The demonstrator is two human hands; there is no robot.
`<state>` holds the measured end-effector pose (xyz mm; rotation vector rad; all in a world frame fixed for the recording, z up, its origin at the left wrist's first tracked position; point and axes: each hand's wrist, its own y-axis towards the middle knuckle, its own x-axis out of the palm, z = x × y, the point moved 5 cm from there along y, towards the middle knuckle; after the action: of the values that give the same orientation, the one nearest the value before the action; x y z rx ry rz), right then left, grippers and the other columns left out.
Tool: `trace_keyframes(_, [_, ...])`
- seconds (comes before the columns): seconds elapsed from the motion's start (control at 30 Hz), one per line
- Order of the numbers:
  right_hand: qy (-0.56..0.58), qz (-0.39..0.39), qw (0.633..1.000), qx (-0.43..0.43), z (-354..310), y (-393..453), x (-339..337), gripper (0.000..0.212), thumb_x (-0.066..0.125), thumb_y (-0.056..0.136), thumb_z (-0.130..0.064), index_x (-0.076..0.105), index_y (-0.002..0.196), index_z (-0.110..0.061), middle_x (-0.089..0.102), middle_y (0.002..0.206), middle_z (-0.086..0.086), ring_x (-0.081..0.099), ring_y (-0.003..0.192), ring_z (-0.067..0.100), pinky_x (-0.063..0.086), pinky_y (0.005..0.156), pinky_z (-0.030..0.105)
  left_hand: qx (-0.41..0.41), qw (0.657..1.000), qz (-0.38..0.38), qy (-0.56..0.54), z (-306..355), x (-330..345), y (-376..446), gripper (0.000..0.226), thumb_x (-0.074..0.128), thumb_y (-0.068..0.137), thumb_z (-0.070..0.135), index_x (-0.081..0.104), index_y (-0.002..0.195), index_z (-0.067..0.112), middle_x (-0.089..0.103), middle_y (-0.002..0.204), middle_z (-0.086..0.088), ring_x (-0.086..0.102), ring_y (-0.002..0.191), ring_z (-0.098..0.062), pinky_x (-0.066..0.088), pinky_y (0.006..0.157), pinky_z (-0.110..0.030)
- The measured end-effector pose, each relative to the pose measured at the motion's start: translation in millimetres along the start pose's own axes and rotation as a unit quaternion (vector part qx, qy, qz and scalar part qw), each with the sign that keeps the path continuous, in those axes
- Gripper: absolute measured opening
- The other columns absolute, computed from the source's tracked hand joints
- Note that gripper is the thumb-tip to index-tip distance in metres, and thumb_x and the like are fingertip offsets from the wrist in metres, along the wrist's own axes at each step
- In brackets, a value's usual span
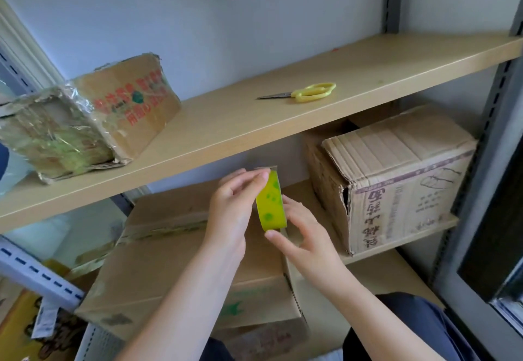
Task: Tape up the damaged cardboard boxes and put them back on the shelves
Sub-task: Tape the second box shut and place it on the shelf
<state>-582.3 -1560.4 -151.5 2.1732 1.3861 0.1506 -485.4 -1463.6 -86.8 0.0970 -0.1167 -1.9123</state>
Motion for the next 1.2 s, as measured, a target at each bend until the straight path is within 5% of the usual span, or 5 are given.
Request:
trace_keyframes(0.13, [0.068,-0.013,0.997,0.027,7,3,-11,0.011,0.065,0.094,-0.026,0.069,0.098,-0.017,0.072,0.103,-0.005,0.064,0.105,0.012,0.021,0.121,0.036,-0.035,0.998,0.039,-0.041,-7,4,6,0.012,0.081,0.081,0.024,0.081,0.092,0.02,0.075,0.108,0.005,0.067,0.099,0.002,0.047,0.076,-0.015])
trace_keyframes(0.23, [0.067,-0.021,0.997,0.029,7,2,-22,0.014,0.064,0.093,-0.036,0.066,0.088,-0.024,0.068,0.085,-0.005,0.063,0.084,0.013,0.045,0.087,0.03,-0.122,0.99,0.051,-0.048,-22,1,10,0.011,0.081,0.079,0.02,0.077,0.089,0.017,0.076,0.086,0.003,0.068,0.074,-0.006,0.043,0.068,-0.02])
trace_keyframes(0.6, [0.033,-0.034,0.998,0.045,6,28,-69,0.034,0.05,0.097,-0.033,0.058,0.08,-0.004,0.055,0.071,0.01,0.05,0.068,0.024,0.038,0.065,0.032,-0.264,0.954,-0.127,0.069,-24,8,29,0.017,0.076,0.083,0.009,0.074,0.1,0.006,0.064,0.076,-0.003,0.051,0.062,-0.007,0.037,0.055,-0.017])
trace_keyframes(0.97, [-0.265,0.063,0.957,0.097,5,76,-39,0.054,0.037,0.1,-0.052,0.047,0.061,-0.016,0.051,0.058,0.004,0.052,0.056,0.024,0.035,0.051,0.032,-0.294,0.937,-0.008,0.186,-33,-4,67,0.008,0.074,0.087,0.015,0.067,0.082,0.015,0.065,0.055,0.007,0.038,0.049,-0.002,0.021,0.037,-0.013])
trace_keyframes(1.2, [-0.433,-0.051,0.892,0.121,17,104,-50,0.054,0.044,0.091,-0.061,0.061,0.073,-0.013,0.051,0.062,0.0,0.053,0.058,0.019,0.031,0.046,0.024,-0.254,0.956,0.028,0.143,-42,-18,70,0.009,0.076,0.084,0.012,0.069,0.081,0.01,0.069,0.072,-0.001,0.034,0.049,-0.004,0.021,0.034,-0.013])
